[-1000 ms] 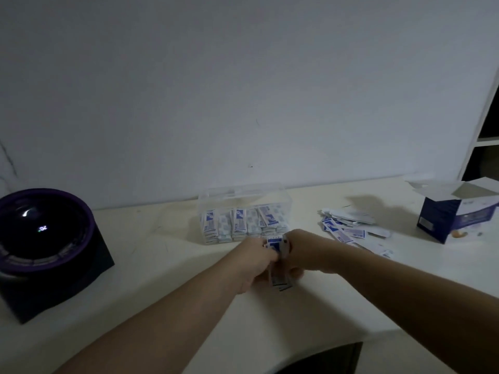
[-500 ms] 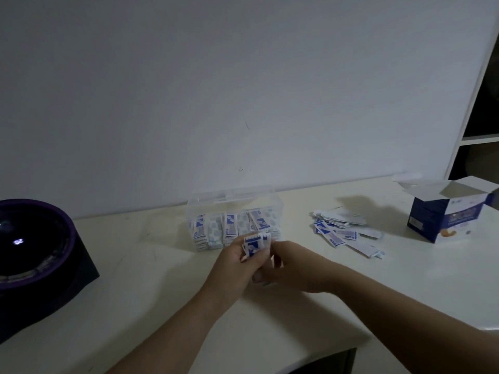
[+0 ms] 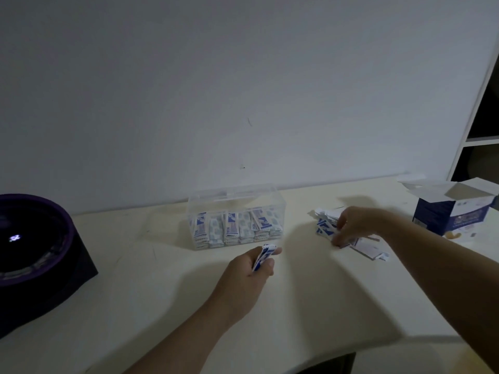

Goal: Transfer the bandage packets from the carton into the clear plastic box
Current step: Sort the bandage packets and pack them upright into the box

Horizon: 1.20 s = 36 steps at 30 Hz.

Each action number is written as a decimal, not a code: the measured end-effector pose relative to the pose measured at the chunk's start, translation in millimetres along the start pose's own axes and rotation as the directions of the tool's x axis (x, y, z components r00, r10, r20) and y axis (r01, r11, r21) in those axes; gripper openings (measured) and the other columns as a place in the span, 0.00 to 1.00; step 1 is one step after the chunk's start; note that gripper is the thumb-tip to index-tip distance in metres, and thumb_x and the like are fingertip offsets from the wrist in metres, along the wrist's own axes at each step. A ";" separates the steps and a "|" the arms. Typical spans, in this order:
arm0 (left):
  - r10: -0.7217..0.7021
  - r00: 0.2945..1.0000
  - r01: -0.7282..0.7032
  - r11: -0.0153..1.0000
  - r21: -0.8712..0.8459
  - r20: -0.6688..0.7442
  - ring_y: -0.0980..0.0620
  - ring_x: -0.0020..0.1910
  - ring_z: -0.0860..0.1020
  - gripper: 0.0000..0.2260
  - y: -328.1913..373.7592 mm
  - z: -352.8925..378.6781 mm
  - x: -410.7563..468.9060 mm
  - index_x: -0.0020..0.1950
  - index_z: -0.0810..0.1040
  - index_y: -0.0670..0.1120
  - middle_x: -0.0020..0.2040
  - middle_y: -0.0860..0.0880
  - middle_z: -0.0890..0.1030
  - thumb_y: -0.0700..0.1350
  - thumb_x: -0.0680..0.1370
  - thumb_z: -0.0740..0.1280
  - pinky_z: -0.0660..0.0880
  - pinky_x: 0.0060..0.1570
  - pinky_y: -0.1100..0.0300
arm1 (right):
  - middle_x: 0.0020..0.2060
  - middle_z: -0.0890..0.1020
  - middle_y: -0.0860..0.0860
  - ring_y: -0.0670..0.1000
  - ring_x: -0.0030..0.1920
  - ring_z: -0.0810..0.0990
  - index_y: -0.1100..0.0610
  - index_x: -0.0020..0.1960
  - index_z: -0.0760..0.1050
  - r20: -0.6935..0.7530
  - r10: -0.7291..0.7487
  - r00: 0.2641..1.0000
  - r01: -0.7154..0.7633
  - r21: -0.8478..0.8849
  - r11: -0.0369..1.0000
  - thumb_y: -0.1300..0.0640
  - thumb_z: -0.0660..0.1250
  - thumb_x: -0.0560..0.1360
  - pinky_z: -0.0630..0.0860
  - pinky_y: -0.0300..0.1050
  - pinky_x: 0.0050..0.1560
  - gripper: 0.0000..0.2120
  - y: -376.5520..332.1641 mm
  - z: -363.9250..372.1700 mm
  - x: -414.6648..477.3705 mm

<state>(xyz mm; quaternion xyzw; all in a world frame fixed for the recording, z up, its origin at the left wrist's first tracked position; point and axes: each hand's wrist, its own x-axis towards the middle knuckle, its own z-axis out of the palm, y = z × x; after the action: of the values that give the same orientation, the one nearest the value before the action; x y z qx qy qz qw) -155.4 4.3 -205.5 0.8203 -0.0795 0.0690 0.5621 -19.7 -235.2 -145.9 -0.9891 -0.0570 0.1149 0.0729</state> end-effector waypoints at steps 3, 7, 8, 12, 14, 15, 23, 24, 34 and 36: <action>0.012 1.000 -0.012 1.000 -0.009 -0.002 0.61 0.33 0.71 0.13 1.2 -1.2 0.1 0.52 0.77 0.61 0.36 0.56 0.75 0.43 0.80 0.60 0.70 0.39 0.69 | 0.35 0.80 0.50 0.49 0.35 0.75 0.55 0.39 0.78 0.072 0.003 0.997 0.001 -0.067 0.998 0.47 0.71 0.67 0.70 0.40 0.38 0.10 -8.1 -3.0 6.8; 0.030 0.999 -0.034 0.995 -0.098 -0.042 0.64 0.31 0.71 0.13 2.9 -2.6 1.8 0.51 0.78 0.57 0.35 0.55 0.73 0.40 0.81 0.59 0.70 0.39 0.71 | 0.39 0.79 0.52 0.50 0.38 0.76 0.56 0.44 0.77 0.045 -0.031 0.998 0.033 -0.048 0.998 0.50 0.68 0.71 0.70 0.41 0.40 0.09 -12.2 1.7 12.5; 0.025 0.998 -0.032 0.991 -0.129 -0.055 0.64 0.31 0.71 0.13 2.6 -3.3 2.9 0.51 0.78 0.57 0.35 0.55 0.73 0.39 0.81 0.59 0.70 0.39 0.70 | 0.40 0.79 0.52 0.51 0.39 0.75 0.57 0.44 0.77 0.037 -0.038 0.999 0.038 -0.008 0.999 0.50 0.68 0.72 0.69 0.41 0.41 0.09 -11.7 2.3 12.7; -0.012 0.993 -0.013 0.978 -0.207 -0.118 0.63 0.31 0.72 0.13 -1.2 -6.6 8.3 0.51 0.79 0.54 0.35 0.53 0.73 0.38 0.81 0.58 0.76 0.43 0.63 | 0.39 0.78 0.54 0.51 0.39 0.73 0.62 0.48 0.80 -0.048 -0.054 0.997 0.062 0.183 0.981 0.54 0.66 0.75 0.66 0.41 0.38 0.11 -8.8 -1.5 8.9; -0.034 0.990 0.000 0.972 -0.235 -0.138 0.62 0.30 0.71 0.13 -2.0 -7.8 9.8 0.52 0.79 0.53 0.35 0.52 0.73 0.38 0.80 0.59 0.77 0.45 0.58 | 0.37 0.77 0.52 0.50 0.37 0.71 0.61 0.46 0.80 -0.058 -0.082 0.995 0.090 0.169 0.982 0.55 0.66 0.74 0.64 0.40 0.37 0.09 -7.3 -5.5 4.1; -0.036 0.989 0.001 0.971 -0.239 -0.142 0.61 0.30 0.71 0.13 -2.0 -8.1 10.2 0.52 0.80 0.53 0.35 0.52 0.73 0.38 0.80 0.59 0.78 0.46 0.57 | 0.36 0.76 0.51 0.49 0.36 0.71 0.58 0.43 0.79 -0.022 -0.097 0.995 0.099 0.123 0.987 0.55 0.66 0.74 0.64 0.39 0.37 0.07 -8.1 -7.4 0.5; -0.022 0.989 -0.010 0.975 -0.222 -0.143 0.63 0.30 0.71 0.13 -1.4 -5.8 10.0 0.52 0.79 0.53 0.35 0.52 0.72 0.38 0.80 0.58 0.77 0.43 0.61 | 0.52 0.79 0.51 0.49 0.45 0.74 0.56 0.60 0.76 0.123 -0.097 0.988 0.127 -0.268 0.955 0.45 0.71 0.70 0.67 0.36 0.38 0.23 -26.6 -3.3 0.2; -0.025 0.989 -0.008 0.976 -0.218 -0.145 0.63 0.29 0.71 0.13 -1.4 -5.9 9.4 0.52 0.79 0.53 0.35 0.52 0.72 0.38 0.80 0.58 0.77 0.44 0.61 | 0.54 0.79 0.51 0.49 0.46 0.74 0.55 0.61 0.76 0.137 -0.081 0.987 0.116 -0.272 0.955 0.45 0.71 0.70 0.68 0.37 0.40 0.24 -30.1 -4.7 -0.3; -0.080 0.980 0.014 0.942 -0.336 -0.182 0.59 0.28 0.69 0.12 -2.7 -7.4 10.4 0.50 0.80 0.51 0.33 0.52 0.72 0.38 0.80 0.59 0.75 0.36 0.62 | 0.31 0.71 0.49 0.46 0.29 0.67 0.59 0.40 0.73 0.077 -0.162 0.984 0.177 -0.272 0.946 0.53 0.63 0.76 0.63 0.37 0.30 0.10 -44.2 -4.6 -3.0; -0.136 0.972 0.024 0.869 -0.495 -0.192 0.58 0.27 0.68 0.11 -1.1 -9.2 11.5 0.51 0.80 0.48 0.32 0.52 0.72 0.38 0.81 0.59 0.71 0.29 0.65 | 0.33 0.75 0.52 0.48 0.33 0.71 0.60 0.42 0.74 -0.006 -0.221 0.975 0.218 0.169 0.961 0.56 0.62 0.77 0.65 0.39 0.33 0.09 -47.5 -4.3 -12.9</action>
<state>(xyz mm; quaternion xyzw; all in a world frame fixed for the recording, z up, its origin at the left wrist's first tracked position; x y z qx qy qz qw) -144.1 12.6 -200.9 0.6413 0.0029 0.1139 0.7588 -35.7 -190.7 -131.5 -0.9661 -0.1568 0.1171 0.1682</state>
